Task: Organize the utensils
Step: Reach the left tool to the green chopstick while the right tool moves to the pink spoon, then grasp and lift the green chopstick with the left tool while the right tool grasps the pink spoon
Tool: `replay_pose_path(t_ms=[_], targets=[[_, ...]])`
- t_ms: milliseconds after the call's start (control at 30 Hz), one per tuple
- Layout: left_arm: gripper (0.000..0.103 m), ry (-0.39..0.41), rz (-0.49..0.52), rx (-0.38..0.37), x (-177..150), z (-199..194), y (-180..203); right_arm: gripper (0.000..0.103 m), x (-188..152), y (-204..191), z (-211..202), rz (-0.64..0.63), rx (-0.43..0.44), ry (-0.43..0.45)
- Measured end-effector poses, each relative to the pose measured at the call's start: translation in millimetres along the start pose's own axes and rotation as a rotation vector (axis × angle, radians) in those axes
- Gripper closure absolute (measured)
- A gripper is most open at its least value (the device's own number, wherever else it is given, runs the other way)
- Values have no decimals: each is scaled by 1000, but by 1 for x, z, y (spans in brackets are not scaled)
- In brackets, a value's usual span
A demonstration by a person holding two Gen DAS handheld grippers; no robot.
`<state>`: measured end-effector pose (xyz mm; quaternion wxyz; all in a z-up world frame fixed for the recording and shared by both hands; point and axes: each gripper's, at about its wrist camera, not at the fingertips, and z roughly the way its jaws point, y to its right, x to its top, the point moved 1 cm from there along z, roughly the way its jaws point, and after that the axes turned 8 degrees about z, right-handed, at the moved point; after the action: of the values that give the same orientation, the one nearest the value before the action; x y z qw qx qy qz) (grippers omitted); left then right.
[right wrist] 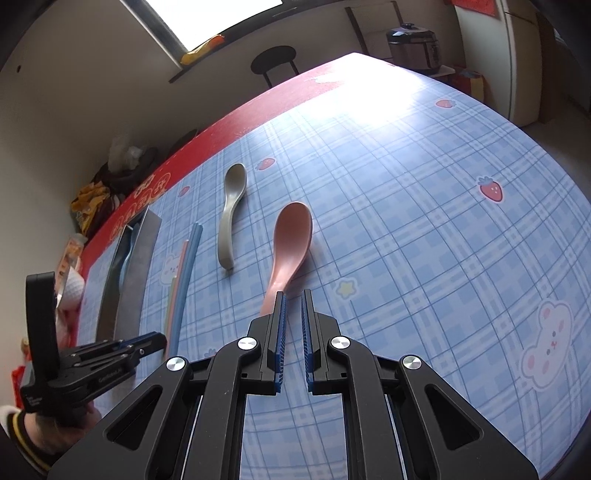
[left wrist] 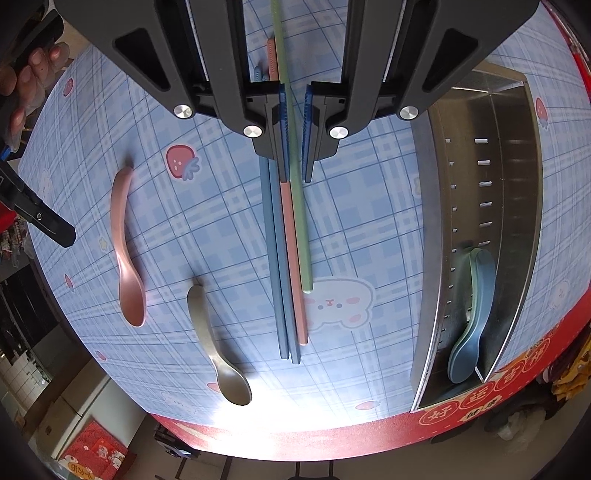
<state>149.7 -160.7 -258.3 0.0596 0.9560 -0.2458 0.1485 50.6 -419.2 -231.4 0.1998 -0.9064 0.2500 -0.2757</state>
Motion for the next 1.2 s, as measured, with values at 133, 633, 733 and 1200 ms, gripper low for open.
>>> replay_pose_path(t_ms=[133, 633, 733, 1200], targets=[[96, -17, -16, -4, -9, 0, 0, 94, 2, 1, -1, 11, 7, 5], [96, 29, 12, -5, -12, 5, 2, 94, -6, -1, 6, 8, -14, -23], [96, 38, 16, 6, -13, 4, 4, 94, -9, -4, 8, 3, -13, -30], [97, 115, -33, -45, -21, -29, -7, 94, -22, -6, 13, 4, -28, -66]])
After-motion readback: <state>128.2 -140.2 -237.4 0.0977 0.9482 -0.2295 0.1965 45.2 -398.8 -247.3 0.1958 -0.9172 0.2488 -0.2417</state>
